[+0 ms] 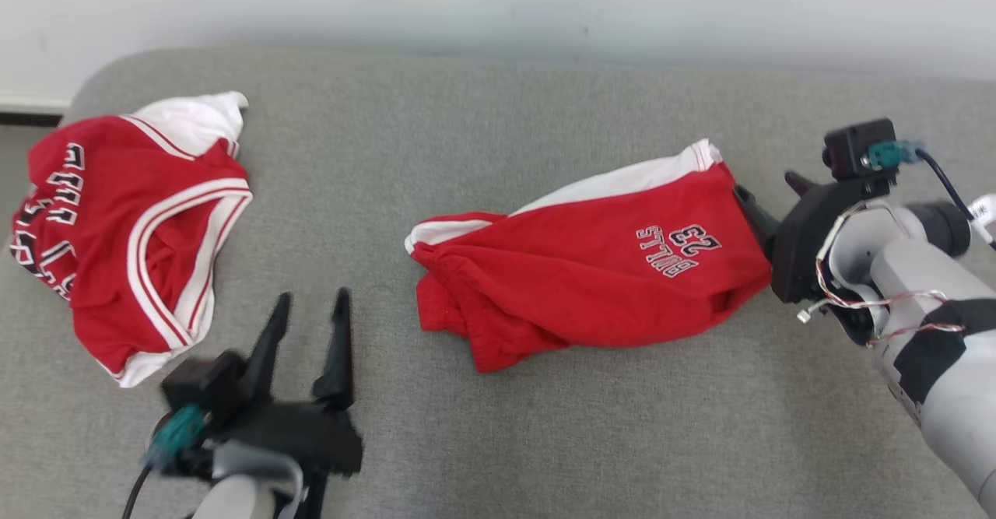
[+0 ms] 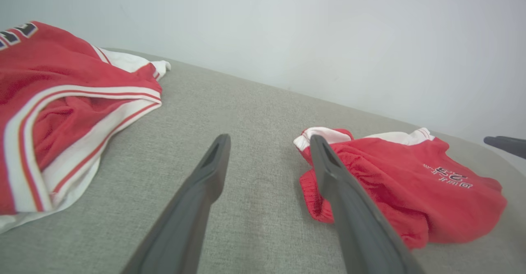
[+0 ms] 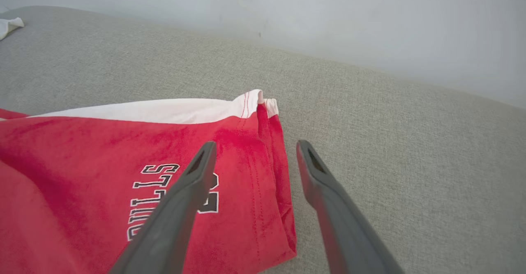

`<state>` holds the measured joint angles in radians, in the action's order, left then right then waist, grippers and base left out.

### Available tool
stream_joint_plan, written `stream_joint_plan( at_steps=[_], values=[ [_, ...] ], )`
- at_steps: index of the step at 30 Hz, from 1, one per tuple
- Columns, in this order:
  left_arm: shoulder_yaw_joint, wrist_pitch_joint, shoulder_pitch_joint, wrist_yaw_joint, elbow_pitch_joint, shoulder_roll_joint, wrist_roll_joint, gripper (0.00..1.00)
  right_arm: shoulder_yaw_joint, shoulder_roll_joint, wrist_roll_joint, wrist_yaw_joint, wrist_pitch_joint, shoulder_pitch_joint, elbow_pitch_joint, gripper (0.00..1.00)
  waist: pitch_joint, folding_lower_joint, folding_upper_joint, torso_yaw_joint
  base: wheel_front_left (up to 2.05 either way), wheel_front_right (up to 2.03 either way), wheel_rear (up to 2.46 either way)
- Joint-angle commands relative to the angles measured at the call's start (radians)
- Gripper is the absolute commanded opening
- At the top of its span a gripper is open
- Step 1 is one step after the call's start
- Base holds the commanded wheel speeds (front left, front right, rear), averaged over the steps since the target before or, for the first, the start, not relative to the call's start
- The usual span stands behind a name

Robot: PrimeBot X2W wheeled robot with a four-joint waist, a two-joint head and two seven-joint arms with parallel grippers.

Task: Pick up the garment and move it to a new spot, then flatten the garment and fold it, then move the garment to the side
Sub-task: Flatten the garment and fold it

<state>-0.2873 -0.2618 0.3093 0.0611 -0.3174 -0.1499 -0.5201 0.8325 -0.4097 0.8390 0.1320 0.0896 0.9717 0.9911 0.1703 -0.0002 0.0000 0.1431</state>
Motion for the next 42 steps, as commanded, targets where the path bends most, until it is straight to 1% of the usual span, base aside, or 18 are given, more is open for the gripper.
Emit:
stream_joint_plan(
  at_steps=[1, 4, 8, 12, 14, 17, 23, 26, 32, 36, 37, 38, 39, 42],
  values=[
    [0.013, -0.003, -0.035, -0.002, 0.015, 0.0, 0.021, 1.0, -0.003, -0.003, 0.014, -0.003, 0.004, -0.014, 0.005, 1.0, -0.033, 0.0002, 0.0, 0.008, 0.0, 0.0, 0.0],
    [0.077, -0.002, -0.112, -0.01, 0.1, 0.009, 0.095, 1.0, -0.009, -0.006, 0.035, -0.003, 0.015, -0.039, 0.026, 1.0, -0.04, 0.0002, 0.0, 0.019, 0.0, 0.0, 0.0],
    [0.12, -0.003, -0.187, -0.017, 0.165, 0.035, 0.185, 1.0, -0.009, -0.026, 0.048, -0.003, 0.025, -0.056, 0.055, 1.0, -0.032, 0.0002, 0.0, 0.052, 0.0, 0.0, 0.0],
    [0.162, -0.003, -0.234, -0.036, 0.204, 0.063, 0.235, 1.0, -0.022, -0.04, 0.063, -0.003, 0.03, -0.052, 0.088, 1.0, -0.008, 0.0002, 0.0, 0.086, 0.0, 0.0, 0.0],
    [0.172, -0.003, -0.244, -0.049, 0.217, 0.069, 0.265, 1.0, -0.042, -0.04, 0.082, -0.003, 0.031, -0.044, 0.113, 1.0, 0.007, 0.0002, 0.0, 0.102, 0.0, 0.0, 0.0],
    [0.187, -0.003, -0.261, -0.06, 0.234, 0.078, 0.296, 1.0, -0.051, -0.041, 0.08, -0.003, 0.04, -0.03, 0.145, 1.0, 0.029, 0.0002, 0.0, 0.126, 0.0, 0.0, 0.0],
    [0.215, -0.003, -0.258, -0.087, 0.246, 0.089, 0.333, 1.0, -0.061, -0.038, 0.083, -0.003, 0.055, 0.002, 0.194, 1.0, 0.073, 0.0002, 0.0, 0.156, 0.0, 0.0, 0.0],
    [0.227, -0.003, -0.249, -0.096, 0.249, 0.093, 0.344, 1.0, -0.059, -0.031, 0.086, -0.003, 0.087, 0.007, 0.218, 1.0, 0.087, 0.0002, 0.0, 0.165, 0.0, 0.0, 0.0],
    [0.23, -0.003, -0.227, -0.112, 0.236, 0.097, 0.359, 1.0, -0.065, -0.007, 0.1, -0.003, 0.154, -0.013, 0.266, 1.0, 0.103, 0.0002, 0.0, 0.169, 0.0, 0.0, 0.0],
    [0.225, -0.003, -0.216, -0.113, 0.231, 0.098, 0.363, 1.0, -0.084, 0.019, 0.128, -0.001, 0.176, -0.031, 0.275, 1.0, 0.104, 0.0002, 0.0, 0.166, 0.0, 0.0, 0.0],
    [0.224, -0.003, -0.211, -0.115, 0.23, 0.098, 0.363, 1.0, -0.083, 0.027, 0.131, -0.001, 0.186, -0.037, 0.275, 0.9, 0.105, 0.0002, 0.0, 0.164, 0.0, 0.0, 0.0],
    [0.223, -0.003, -0.209, -0.118, 0.229, 0.099, 0.363, 1.0, -0.083, 0.032, 0.135, 0.0, 0.186, -0.04, 0.274, 0.42, 0.107, 0.0002, 0.0, 0.163, 0.0, 0.0, 0.0],
    [0.222, -0.003, -0.208, -0.121, 0.227, 0.099, 0.363, 1.0, -0.089, 0.037, 0.144, 0.0, 0.177, -0.041, 0.268, 0.0, 0.109, 0.0002, 0.0, 0.161, 0.0, 0.0, 0.0],
    [0.22, -0.003, -0.202, -0.124, 0.223, 0.099, 0.363, 1.0, -0.117, 0.049, 0.172, 0.0, 0.161, -0.041, 0.258, 0.0, 0.114, 0.0002, 0.0, 0.155, 0.0, 0.0, 0.0]
  ],
)
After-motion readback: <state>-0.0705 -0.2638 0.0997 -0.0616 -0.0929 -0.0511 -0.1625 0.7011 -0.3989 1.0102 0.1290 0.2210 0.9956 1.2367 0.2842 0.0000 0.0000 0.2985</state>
